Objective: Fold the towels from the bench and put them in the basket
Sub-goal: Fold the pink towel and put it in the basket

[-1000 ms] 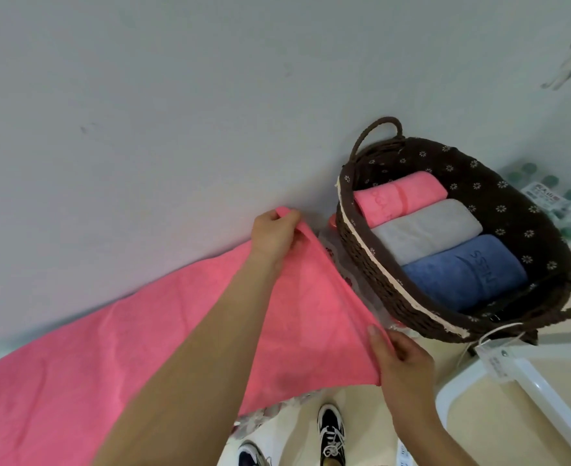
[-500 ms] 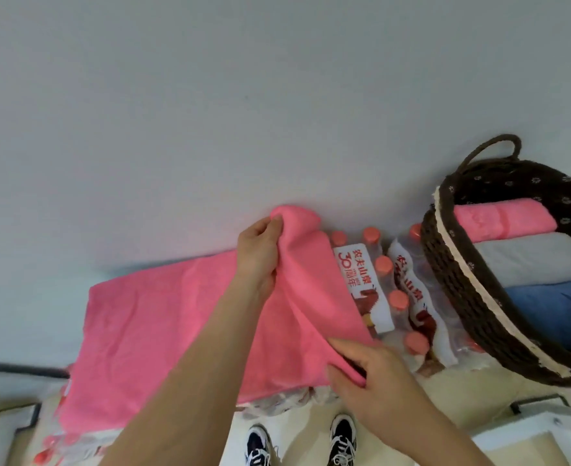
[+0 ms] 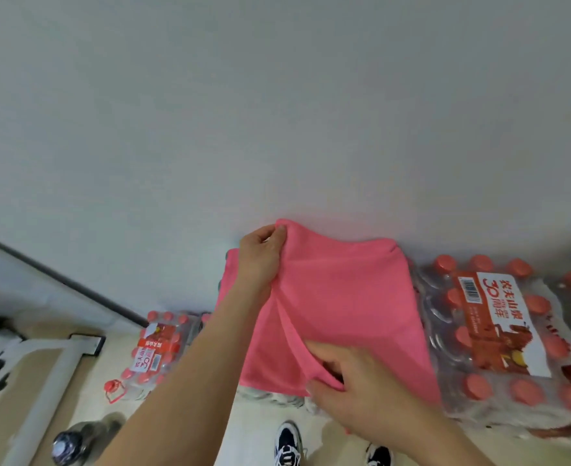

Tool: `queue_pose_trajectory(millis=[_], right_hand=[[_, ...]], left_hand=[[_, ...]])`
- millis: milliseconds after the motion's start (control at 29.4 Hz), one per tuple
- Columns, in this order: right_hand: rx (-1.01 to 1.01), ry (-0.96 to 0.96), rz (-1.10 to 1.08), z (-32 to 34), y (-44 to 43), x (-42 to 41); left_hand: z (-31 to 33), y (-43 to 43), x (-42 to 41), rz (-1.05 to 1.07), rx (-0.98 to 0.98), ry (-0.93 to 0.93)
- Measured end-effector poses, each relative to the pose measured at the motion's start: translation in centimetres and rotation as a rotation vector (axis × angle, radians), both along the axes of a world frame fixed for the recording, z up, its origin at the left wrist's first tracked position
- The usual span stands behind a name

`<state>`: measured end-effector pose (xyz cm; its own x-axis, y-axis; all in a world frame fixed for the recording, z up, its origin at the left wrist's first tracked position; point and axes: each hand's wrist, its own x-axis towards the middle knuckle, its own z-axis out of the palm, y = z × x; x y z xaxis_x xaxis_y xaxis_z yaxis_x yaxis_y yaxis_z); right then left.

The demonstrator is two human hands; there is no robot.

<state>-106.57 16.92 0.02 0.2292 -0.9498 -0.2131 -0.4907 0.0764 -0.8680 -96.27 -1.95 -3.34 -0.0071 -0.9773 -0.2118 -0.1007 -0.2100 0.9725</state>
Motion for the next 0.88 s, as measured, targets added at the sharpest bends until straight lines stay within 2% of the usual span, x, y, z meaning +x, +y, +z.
queue_pose_trajectory(millis=[136,306,408,544,714,884], right_hand=[[-0.003,0.042,0.036,-0.4,-2.4,4.5],[-0.053,0.261,0.054,-2.6,-5.1,9.1],[-0.086,0.364,0.088,-3.5,-6.0,11.5],[-0.104,0.402,0.151,-4.0,-6.0,13.6],[-0.113,0.296,0.138,-4.4,-5.7,14.7],[-0.121,0.362,0.233,-5.6,-6.1,15.3]], left_hand=[[-1.0,-2.7,4.4,0.01,0.005,-0.062],[-3.1,-5.2,7.6,-0.084,-0.005,-0.299],[-3.8,-5.7,8.4,-0.13,-0.005,-0.362],[-4.0,-5.9,8.8,-0.105,-0.06,-0.385],[-3.7,-6.3,9.6,-0.035,-0.093,-0.349],[-4.4,-6.1,10.4,-0.022,-0.074,-0.411]])
